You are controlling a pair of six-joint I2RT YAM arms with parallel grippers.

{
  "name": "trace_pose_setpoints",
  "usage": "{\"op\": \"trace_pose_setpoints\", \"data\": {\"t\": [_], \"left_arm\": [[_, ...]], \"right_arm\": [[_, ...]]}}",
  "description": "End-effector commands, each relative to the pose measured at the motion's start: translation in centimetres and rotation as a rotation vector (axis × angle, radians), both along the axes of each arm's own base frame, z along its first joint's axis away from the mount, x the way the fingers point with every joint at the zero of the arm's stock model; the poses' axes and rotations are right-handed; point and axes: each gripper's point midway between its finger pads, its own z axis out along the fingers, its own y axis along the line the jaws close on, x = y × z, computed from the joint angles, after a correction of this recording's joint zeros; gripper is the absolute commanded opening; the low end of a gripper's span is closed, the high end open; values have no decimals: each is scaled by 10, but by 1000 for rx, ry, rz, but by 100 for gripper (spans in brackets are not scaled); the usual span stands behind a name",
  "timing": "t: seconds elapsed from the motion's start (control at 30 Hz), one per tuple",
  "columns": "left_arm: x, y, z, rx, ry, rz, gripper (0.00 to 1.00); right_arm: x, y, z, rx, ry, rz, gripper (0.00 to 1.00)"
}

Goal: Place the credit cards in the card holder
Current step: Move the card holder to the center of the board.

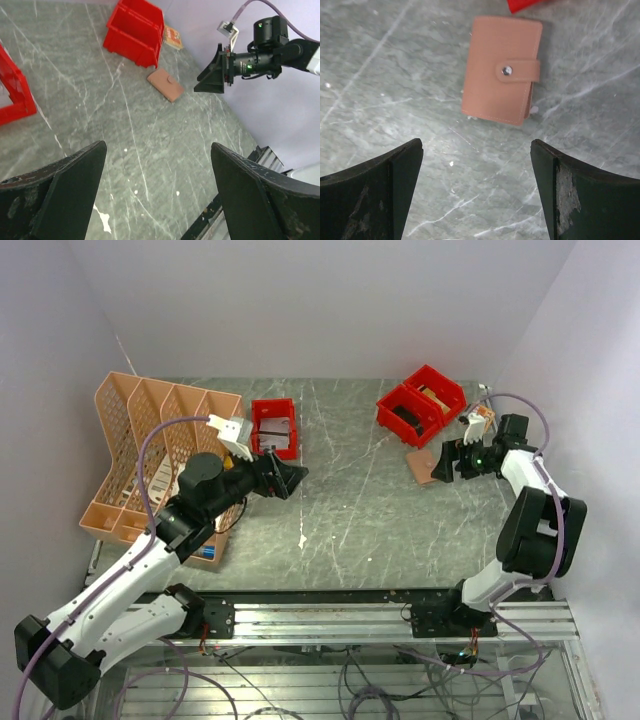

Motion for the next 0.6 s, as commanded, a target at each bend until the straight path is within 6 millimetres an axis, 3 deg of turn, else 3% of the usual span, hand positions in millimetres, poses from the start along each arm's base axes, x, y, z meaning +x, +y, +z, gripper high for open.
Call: {"op": "trace_pose_setpoints", "data": {"t": [0.0,0.1,0.3,0.57], "left_arm": [[-10,0,3,-80,23,-15,96],[-15,3,-5,-102,46,-13,96],[-18,6,-18,-116,79,2,95],[-15,2,-19,-103,91,-5,94]], "right_arm": [[7,-20,-23,-86,26,-27,88],[23,-28,-36,-85,44,-76,82],[48,-11,-60,85,123,-54,61],[64,-1,-73,107,155,-21,53]]}}
